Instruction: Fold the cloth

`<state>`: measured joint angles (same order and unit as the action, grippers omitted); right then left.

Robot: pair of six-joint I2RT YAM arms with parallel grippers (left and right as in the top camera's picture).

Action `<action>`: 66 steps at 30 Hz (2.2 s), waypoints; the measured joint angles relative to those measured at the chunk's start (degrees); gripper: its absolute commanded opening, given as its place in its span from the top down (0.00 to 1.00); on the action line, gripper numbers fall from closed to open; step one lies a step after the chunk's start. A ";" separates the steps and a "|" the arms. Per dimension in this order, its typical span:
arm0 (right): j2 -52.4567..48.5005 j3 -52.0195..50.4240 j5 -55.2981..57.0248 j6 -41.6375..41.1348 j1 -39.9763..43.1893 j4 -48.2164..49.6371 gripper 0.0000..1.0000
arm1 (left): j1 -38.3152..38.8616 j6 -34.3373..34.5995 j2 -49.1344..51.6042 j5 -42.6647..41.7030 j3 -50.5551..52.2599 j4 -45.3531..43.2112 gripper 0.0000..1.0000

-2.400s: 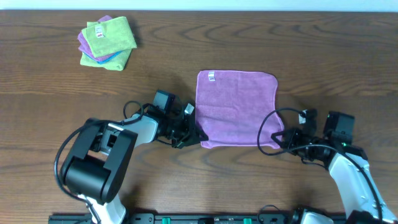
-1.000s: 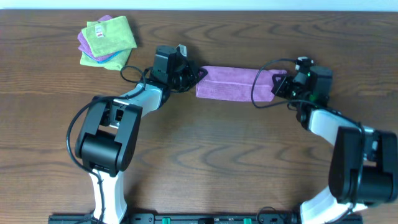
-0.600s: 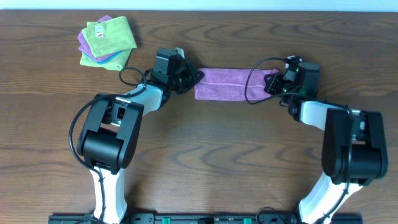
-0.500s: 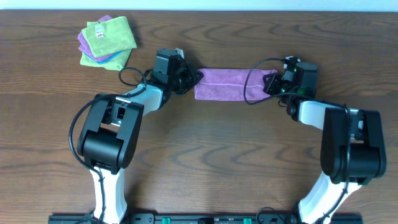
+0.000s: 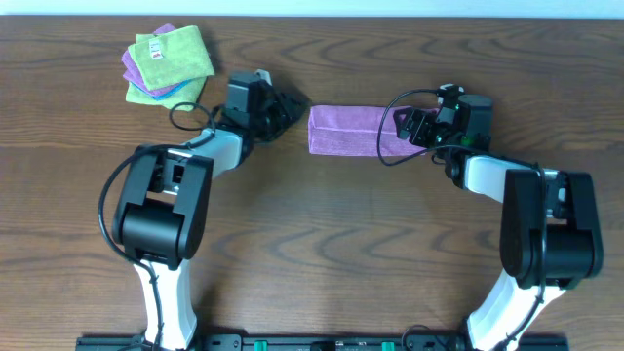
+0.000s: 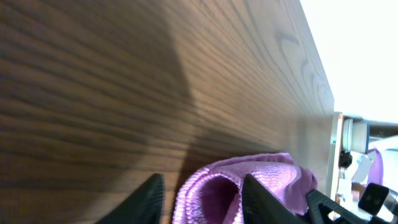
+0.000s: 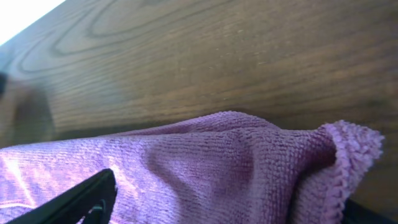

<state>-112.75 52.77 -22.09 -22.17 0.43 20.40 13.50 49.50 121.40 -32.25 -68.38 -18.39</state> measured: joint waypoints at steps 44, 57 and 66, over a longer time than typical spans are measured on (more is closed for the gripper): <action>18.73 -2.51 2.38 -14.45 0.00 -30.01 0.01 | 14.82 -16.98 0.00 20.35 -9.70 21.84 0.94; 10.93 -4.20 3.80 -18.23 0.00 -19.37 0.01 | 14.80 -18.08 0.98 23.91 -9.70 24.17 0.94; 3.63 -2.91 4.20 -20.50 -1.60 -5.29 0.34 | 14.80 -18.08 0.98 23.93 -9.70 24.63 0.95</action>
<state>-109.12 49.87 -17.89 -42.68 -1.17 15.11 28.29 31.42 122.39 -8.32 -78.08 6.24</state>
